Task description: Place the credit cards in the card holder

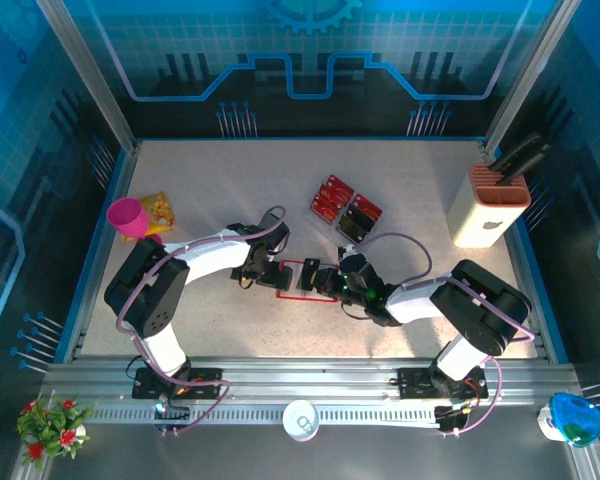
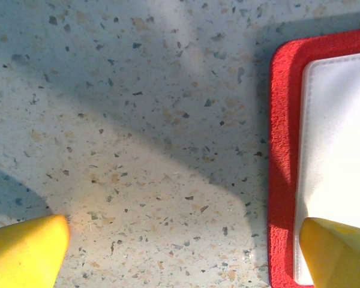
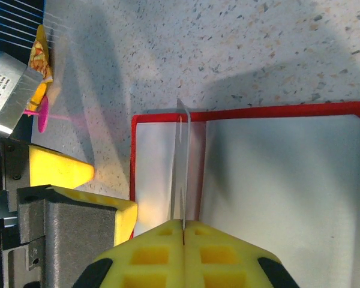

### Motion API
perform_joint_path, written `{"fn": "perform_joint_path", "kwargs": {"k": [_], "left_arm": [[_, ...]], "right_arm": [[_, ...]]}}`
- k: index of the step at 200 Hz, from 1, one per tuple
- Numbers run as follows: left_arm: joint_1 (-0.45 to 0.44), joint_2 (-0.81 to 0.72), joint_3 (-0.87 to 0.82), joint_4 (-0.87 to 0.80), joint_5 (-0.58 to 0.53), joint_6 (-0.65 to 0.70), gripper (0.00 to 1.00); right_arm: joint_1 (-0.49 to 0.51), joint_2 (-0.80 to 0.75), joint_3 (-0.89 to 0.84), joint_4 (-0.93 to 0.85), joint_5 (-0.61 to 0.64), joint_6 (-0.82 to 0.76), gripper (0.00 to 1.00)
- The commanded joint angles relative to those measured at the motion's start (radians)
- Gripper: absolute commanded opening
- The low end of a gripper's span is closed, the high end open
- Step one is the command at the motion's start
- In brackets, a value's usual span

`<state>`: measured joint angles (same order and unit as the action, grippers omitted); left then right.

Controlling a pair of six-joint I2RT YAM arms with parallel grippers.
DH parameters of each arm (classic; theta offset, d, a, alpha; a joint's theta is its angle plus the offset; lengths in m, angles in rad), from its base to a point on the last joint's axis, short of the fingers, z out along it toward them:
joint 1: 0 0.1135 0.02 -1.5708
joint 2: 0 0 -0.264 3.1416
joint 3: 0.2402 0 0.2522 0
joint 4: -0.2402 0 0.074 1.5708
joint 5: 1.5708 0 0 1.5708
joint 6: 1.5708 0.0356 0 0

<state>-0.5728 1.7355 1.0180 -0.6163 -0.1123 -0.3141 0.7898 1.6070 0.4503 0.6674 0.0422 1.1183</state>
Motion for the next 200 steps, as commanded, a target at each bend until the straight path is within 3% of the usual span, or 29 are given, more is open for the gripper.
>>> {"fn": "perform_joint_path", "kwargs": {"k": [1,74,200], "left_arm": [[-0.007,0.009,-0.022,-0.023,-0.009,-0.006,0.99],[-0.009,0.005,-0.036,-0.015,-0.007,-0.010,0.99],[-0.008,0.015,-0.029,-0.010,0.000,-0.005,0.99]], "right_arm": [[0.018,0.003,-0.026,-0.003,0.010,0.006,0.00],[0.022,-0.038,-0.048,-0.072,0.001,0.008,0.00],[0.019,0.048,0.024,-0.152,-0.092,0.032,0.00]]}}
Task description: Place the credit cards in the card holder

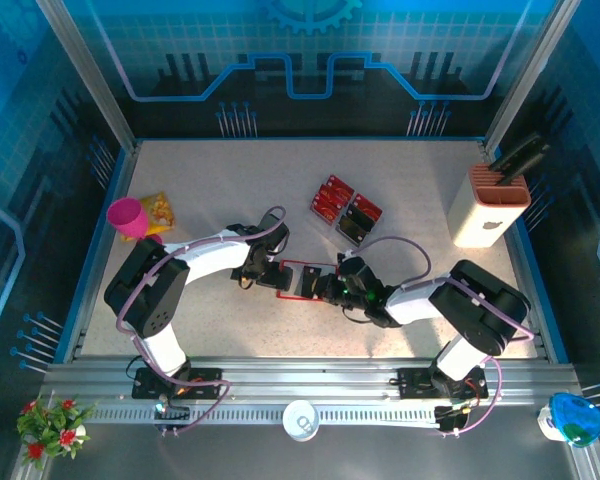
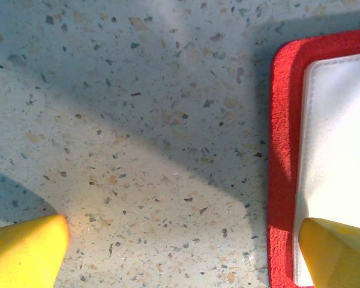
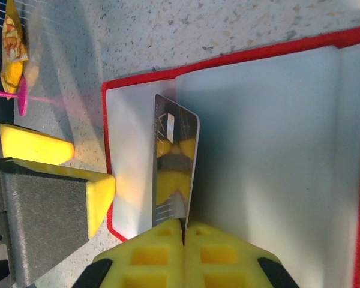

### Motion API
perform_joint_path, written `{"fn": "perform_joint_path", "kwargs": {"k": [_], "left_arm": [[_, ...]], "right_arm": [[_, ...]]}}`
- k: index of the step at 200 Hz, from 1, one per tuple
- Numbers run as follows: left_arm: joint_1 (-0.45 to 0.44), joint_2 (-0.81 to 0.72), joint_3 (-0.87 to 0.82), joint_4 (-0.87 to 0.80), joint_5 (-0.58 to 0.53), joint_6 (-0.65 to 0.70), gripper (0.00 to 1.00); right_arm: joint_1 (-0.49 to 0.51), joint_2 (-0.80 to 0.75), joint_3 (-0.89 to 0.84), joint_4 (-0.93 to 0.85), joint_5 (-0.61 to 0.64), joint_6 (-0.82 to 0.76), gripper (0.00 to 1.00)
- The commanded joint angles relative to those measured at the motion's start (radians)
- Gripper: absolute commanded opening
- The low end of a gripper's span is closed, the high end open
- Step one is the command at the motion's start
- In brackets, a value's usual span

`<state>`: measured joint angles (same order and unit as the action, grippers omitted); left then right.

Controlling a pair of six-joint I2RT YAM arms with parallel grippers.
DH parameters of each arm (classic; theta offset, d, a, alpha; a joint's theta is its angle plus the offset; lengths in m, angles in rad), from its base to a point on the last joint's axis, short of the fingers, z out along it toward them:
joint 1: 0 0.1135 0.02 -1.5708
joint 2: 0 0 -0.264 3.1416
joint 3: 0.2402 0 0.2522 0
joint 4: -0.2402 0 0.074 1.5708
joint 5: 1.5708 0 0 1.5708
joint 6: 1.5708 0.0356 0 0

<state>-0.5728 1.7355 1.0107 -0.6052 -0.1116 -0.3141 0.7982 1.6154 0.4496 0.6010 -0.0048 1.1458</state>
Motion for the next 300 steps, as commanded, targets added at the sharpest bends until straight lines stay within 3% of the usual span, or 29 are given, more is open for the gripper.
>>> {"fn": "perform_joint_path", "kwargs": {"k": [1,65,90,126,159,188,300], "left_arm": [[-0.008,0.015,-0.022,-0.022,0.000,-0.005,0.99],[-0.008,0.011,-0.023,-0.021,0.005,-0.004,0.99],[-0.008,0.005,-0.009,-0.033,0.012,-0.010,0.99],[0.002,-0.036,0.032,-0.065,0.044,-0.051,0.99],[0.034,-0.070,0.047,-0.069,0.084,-0.102,0.99],[0.058,-0.076,0.036,-0.059,0.094,-0.114,0.99],[0.074,0.011,0.017,-0.050,0.078,-0.091,0.99]], "right_arm": [[0.010,0.041,0.026,-0.086,-0.047,0.004,0.00],[-0.002,0.139,0.124,-0.160,-0.147,-0.011,0.00],[-0.020,0.099,0.147,-0.222,-0.182,-0.046,0.28],[-0.048,-0.056,0.216,-0.473,-0.161,-0.168,0.35],[-0.066,-0.093,0.317,-0.680,-0.126,-0.278,0.24],[-0.069,-0.041,0.395,-0.738,-0.136,-0.322,0.12],[-0.053,0.195,0.557,-0.782,-0.123,-0.367,0.02]]}}
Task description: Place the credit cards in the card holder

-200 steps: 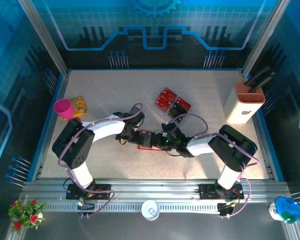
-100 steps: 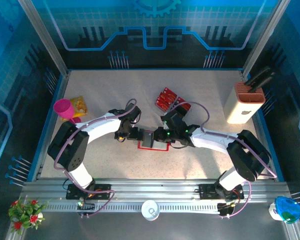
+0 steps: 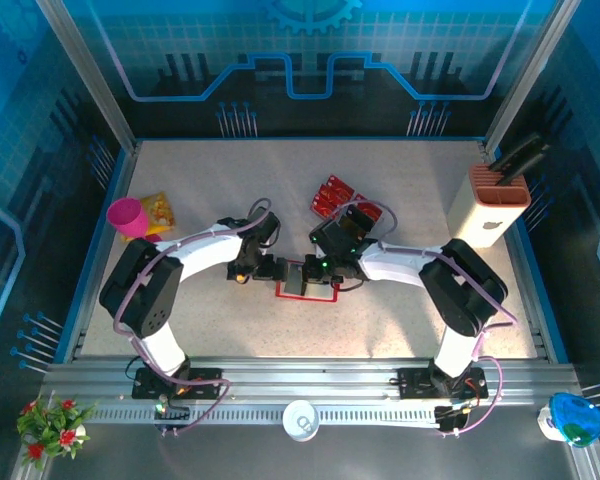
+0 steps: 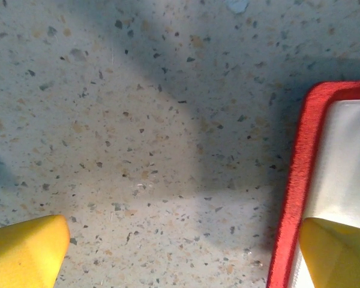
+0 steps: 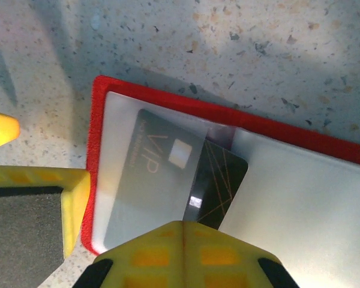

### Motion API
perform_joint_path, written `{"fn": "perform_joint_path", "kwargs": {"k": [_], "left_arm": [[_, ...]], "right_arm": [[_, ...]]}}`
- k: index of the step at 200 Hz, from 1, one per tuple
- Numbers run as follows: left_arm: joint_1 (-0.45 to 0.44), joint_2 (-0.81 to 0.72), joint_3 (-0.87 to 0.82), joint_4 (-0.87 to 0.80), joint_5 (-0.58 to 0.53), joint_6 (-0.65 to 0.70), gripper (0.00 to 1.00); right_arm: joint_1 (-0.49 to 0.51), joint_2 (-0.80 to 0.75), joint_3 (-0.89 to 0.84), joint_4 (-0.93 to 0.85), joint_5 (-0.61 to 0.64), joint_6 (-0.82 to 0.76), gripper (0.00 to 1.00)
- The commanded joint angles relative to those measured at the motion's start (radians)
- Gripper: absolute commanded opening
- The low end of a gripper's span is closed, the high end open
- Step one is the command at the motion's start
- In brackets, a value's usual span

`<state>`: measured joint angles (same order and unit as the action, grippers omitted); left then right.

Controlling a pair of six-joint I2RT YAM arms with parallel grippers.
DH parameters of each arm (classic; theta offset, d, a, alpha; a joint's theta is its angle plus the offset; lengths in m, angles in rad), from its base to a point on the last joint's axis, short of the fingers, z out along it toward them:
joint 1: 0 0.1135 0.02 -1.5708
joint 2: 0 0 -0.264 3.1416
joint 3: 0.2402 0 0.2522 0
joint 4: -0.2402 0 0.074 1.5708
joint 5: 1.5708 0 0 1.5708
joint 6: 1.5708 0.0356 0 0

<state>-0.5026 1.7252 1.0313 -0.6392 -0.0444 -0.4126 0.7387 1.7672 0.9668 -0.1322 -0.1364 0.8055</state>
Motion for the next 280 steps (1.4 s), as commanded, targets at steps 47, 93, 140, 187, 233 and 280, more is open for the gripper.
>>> {"fn": "perform_joint_path", "kwargs": {"k": [47,93,140,187,233,280], "left_arm": [[0.005,0.018,-0.008,-0.011,0.018,0.008,0.99],[0.007,-0.030,0.015,-0.026,0.023,-0.012,0.99],[0.063,-0.091,0.029,-0.040,0.031,-0.061,0.99],[0.119,-0.054,0.036,-0.070,0.023,-0.068,0.99],[0.120,0.007,0.038,-0.081,0.053,-0.056,0.99],[0.119,0.064,0.039,-0.079,0.083,-0.044,0.99]], "right_arm": [[0.024,0.118,0.107,-0.069,-0.018,-0.036,0.01],[0.023,0.109,0.130,-0.066,-0.042,-0.032,0.00],[0.003,-0.013,0.099,-0.079,-0.006,-0.025,0.01],[0.002,-0.014,0.092,-0.121,0.008,-0.034,0.00],[0.013,0.033,0.102,-0.118,0.008,-0.034,0.00],[0.019,0.092,0.136,-0.132,0.006,-0.048,0.00]]}}
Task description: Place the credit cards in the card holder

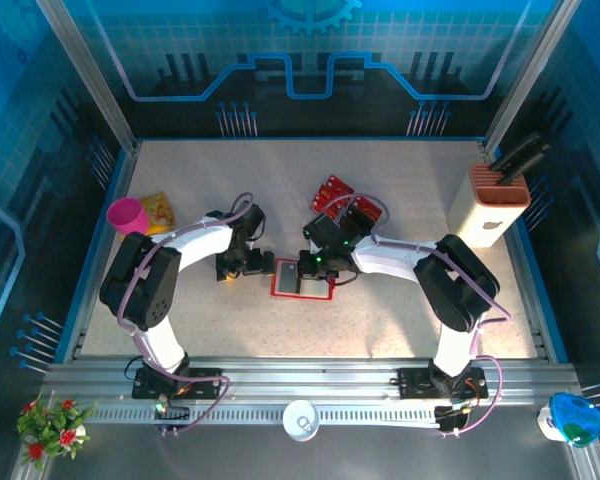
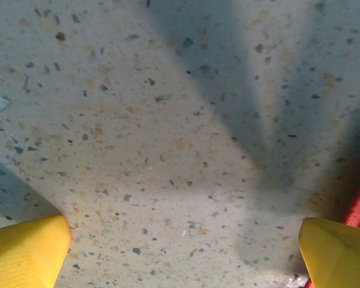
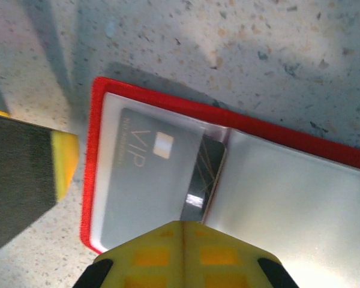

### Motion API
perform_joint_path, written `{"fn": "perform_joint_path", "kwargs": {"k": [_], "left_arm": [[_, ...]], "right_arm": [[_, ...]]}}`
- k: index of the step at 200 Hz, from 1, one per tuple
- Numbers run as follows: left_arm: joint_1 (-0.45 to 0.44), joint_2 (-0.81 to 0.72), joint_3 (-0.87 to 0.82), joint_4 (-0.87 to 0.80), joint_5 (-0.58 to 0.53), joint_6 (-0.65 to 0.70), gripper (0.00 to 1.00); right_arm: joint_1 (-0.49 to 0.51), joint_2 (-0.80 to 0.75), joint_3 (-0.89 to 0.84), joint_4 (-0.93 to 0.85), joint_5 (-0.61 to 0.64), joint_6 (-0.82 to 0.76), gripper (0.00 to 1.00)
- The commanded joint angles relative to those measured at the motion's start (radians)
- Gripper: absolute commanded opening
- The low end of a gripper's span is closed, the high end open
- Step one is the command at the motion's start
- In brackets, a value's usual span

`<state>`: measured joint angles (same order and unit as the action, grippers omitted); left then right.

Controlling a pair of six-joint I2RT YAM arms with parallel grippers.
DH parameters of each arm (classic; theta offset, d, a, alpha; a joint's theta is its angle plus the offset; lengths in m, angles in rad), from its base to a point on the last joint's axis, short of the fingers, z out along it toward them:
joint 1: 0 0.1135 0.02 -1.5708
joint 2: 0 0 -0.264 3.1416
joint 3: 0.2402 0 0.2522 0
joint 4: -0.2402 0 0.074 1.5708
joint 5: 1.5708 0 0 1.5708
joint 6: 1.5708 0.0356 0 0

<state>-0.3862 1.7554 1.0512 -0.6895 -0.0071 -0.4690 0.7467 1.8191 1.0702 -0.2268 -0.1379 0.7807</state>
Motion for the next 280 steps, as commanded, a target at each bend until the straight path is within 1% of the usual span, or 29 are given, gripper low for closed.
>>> {"fn": "perform_joint_path", "kwargs": {"k": [1,47,110,174,210,280], "left_arm": [[0.003,0.034,0.019,-0.029,0.047,0.013,0.99],[0.001,0.072,0.015,-0.022,0.065,0.027,0.99],[0.000,0.083,0.000,-0.006,0.078,0.028,0.99],[-0.002,0.061,-0.010,0.004,0.087,0.021,0.99],[-0.001,0.047,-0.032,0.023,0.091,0.009,0.99],[-0.002,0.052,-0.037,0.039,0.096,-0.001,0.99]], "right_arm": [[0.012,0.041,0.034,-0.038,0.007,-0.023,0.00],[0.024,0.109,0.104,-0.077,-0.009,-0.052,0.00],[0.041,0.142,0.144,-0.100,-0.021,-0.051,0.00],[0.042,0.102,0.136,-0.097,-0.026,-0.025,0.00],[0.051,0.072,0.099,-0.088,-0.023,0.001,0.00],[0.059,-0.012,0.050,-0.103,0.029,0.018,0.00]]}}
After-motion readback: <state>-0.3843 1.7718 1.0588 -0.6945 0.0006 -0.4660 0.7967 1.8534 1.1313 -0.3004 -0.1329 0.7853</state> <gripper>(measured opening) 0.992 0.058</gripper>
